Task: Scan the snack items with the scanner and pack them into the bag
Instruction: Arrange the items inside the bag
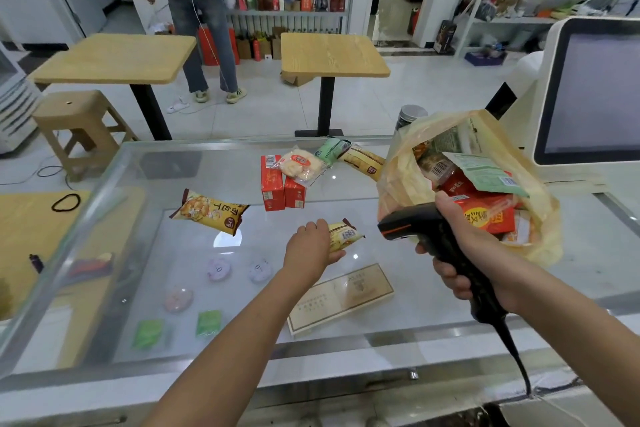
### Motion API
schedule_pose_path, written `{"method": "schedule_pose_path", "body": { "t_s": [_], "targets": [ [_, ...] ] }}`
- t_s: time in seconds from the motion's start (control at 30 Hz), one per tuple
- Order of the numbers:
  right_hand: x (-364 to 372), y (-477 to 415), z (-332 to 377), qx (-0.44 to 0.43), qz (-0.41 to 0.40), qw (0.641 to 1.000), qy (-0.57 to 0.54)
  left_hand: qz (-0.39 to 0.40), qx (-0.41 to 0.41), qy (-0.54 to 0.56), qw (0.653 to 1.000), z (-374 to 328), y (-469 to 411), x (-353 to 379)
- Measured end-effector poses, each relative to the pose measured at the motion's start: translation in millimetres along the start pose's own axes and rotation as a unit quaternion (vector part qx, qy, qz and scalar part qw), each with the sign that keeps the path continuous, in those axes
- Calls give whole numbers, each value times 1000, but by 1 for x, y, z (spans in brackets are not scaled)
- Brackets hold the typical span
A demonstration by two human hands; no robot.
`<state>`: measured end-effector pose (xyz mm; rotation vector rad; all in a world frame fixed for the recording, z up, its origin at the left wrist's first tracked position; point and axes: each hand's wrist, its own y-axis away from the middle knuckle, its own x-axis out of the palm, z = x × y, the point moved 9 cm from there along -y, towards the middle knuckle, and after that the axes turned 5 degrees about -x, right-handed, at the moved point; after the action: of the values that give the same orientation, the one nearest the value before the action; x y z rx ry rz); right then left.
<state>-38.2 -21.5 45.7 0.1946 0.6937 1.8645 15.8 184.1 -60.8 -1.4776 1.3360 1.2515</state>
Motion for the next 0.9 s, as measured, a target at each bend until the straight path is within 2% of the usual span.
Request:
{"method": "schedule_pose_path", "body": {
  "t_s": [0.57,0.87,0.9],
  "targets": [
    [0,-17,-8,15,-27,999,-9,-25,10,3,1000,1,2,-1],
    [12,-76,-63,-14,-94,995,17,-59,40,-14,997,-2,11,-1],
    [9,-78,-61,-28,-111,992,51,-52,43,-2,998,-1,11,-1]
  ]
}}
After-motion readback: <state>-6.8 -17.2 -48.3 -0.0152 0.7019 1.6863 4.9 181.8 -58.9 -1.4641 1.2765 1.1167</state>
